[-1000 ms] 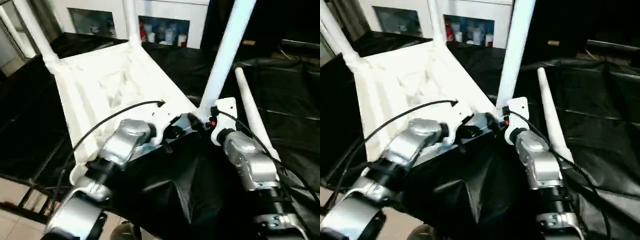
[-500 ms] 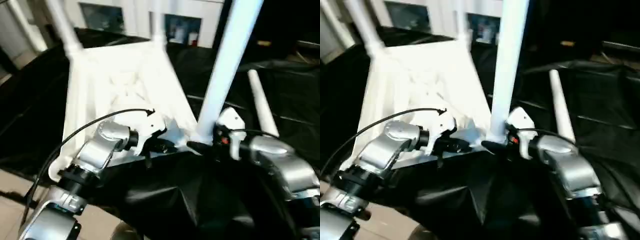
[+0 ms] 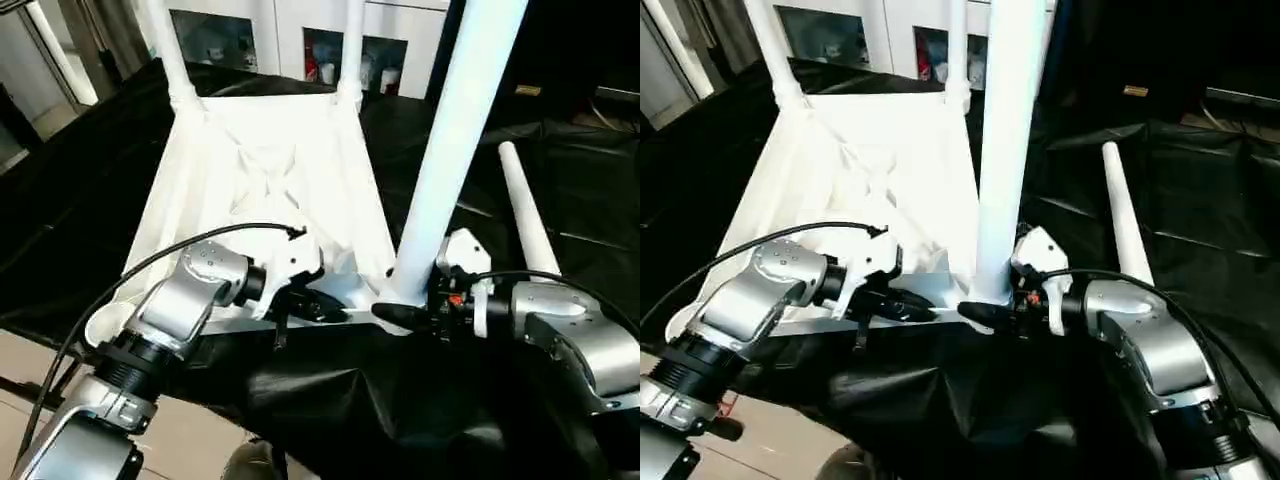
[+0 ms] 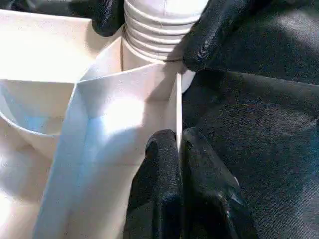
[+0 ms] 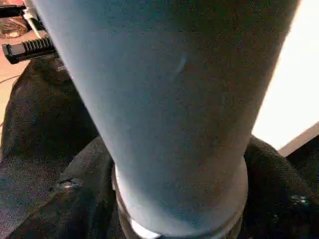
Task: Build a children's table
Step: Rotate leg to tighten
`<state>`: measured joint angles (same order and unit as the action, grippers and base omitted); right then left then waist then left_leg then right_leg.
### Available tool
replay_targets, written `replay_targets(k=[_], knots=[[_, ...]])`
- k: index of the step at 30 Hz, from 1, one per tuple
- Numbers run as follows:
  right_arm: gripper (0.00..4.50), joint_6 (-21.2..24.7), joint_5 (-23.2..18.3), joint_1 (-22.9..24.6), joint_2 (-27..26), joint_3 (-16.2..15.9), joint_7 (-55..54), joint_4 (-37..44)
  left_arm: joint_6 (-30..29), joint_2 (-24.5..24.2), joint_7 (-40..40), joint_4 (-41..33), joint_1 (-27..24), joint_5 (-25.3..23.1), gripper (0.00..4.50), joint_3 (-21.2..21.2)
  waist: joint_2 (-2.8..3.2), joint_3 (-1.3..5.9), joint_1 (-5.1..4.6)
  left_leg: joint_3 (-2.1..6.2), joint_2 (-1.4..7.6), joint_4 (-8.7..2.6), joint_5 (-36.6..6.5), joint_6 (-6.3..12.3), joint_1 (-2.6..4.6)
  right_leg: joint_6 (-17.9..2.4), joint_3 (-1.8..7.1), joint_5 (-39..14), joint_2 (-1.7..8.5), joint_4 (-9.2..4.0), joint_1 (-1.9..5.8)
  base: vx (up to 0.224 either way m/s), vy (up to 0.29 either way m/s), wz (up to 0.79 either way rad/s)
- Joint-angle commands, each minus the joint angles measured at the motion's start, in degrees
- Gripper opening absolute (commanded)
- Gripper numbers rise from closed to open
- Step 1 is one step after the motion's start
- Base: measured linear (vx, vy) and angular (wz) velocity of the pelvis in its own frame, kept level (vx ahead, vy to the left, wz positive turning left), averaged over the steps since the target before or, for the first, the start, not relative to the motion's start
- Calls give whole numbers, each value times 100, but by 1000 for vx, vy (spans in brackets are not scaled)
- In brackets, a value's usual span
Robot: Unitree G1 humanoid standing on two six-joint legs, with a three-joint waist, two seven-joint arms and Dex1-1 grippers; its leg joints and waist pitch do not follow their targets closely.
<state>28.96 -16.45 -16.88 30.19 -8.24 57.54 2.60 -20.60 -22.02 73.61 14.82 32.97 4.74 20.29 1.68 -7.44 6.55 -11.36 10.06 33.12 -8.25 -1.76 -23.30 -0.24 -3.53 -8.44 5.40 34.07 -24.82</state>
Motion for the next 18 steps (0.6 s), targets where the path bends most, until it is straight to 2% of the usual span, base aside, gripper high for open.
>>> replay_targets(k=[1, 3, 5, 6, 7, 8, 10, 11, 12, 13, 15, 17, 18], knots=[[291, 107, -59, 63, -44, -149, -20, 173, 126, 171, 169, -261, 64, 272, 0, 88, -66, 483, -19, 167, 300, -395, -1741, 163, 192, -1085, 252, -2182, 346, -463, 286, 0, 0, 0], [286, 115, -52, 77, -85, -137, -70, 159, 112, 203, 109, -234, 76, 265, 0, 68, -66, 490, -16, 165, 299, -390, -1699, 175, 187, -1100, 254, -2119, 349, -456, 291, 0, 0, 0], [281, 78, 218, 61, -561, -20, -937, -165, -25, 493, -470, 4, 218, 141, 0, -69, -71, 492, -35, 157, 286, -383, -1662, 151, 171, -1133, 251, -2068, 339, -450, 274, 0, 0, 0], [281, 78, 218, 61, -561, -20, -937, -165, -25, 493, -470, 4, 218, 141, 0, -69, -69, 495, -46, 161, 271, -382, -1670, 130, 162, -1133, 239, -2105, 336, -448, 279, 0, 0, 0], [279, 81, 439, -56, -1008, 130, -1766, -574, -164, 778, -1090, 295, 403, -18, 0, -191, -83, 503, -55, 167, 262, -376, -1679, 86, 156, -1075, 233, -2214, 350, -457, 295, 0, 0, 0], [279, 87, 463, -85, -1102, 169, -1922, -657, -184, 841, -1218, 359, 443, -47, 0, -217, -81, 496, -68, 158, 254, -375, -1702, 63, 171, -1061, 234, -2298, 347, -480, 272, 0, 0, 0], [279, 140, 570, -401, -1935, 586, -3305, -1396, -332, 1365, -2174, 866, 777, -205, 0, -416, -95, 498, -142, 202, 227, -380, -1813, -63, 146, -953, 194, -2649, 362, -499, 301, 0, 0, 0], [279, 114, 576, -462, -2061, 639, -3494, -1514, -373, 1464, -2323, 932, 831, -204, 0, -459, -94, 491, -188, 221, 222, -392, -1864, -95, 137, -863, 177, -2781, 363, -518, 307, 0, 0, 0], [279, 99, 582, -481, -2097, 640, -3536, -1545, -377, 1495, -2364, 951, 848, -202, 0, -471, -94, 499, -189, 225, 223, -393, -1858, -100, 134, -832, 172, -2764, 367, -518, 322, 0, 0, 0], [279, -3, 626, -602, -2317, 622, -3769, -1727, -397, 1690, -2614, 1062, 955, -185, 0, -542, -90, 496, -218, 220, 214, -395, -1882, -79, 123, -792, 173, -2732, 355, -534, 317, 0, 0, 0], [279, -143, 661, -688, -2497, 591, -3883, -1832, -350, 1827, -2753, 1127, 1021, -181, 0, -558, -90, 511, -221, 198, 203, -377, -1880, -7, 159, -787, 189, -2631, 352, -559, 297, 0, 0, 0], [334, -237, 657, -714, -2585, 566, -3837, -1852, -274, 1885, -2711, 1102, 1020, -166, 0, -524, -99, 516, -225, 178, 202, -367, -1813, 69, 161, -835, 201, -2493, 345, -556, 294, 0, 0, 0], [334, -225, 641, -716, -2607, 553, -3762, -1843, -240, 1895, -2631, 1057, 997, -160, 0, -492, -98, 525, -217, 175, 208, -368, -1717, 122, 157, -869, 201, -2352, 338, -540, 306, 0, 0, 0]])
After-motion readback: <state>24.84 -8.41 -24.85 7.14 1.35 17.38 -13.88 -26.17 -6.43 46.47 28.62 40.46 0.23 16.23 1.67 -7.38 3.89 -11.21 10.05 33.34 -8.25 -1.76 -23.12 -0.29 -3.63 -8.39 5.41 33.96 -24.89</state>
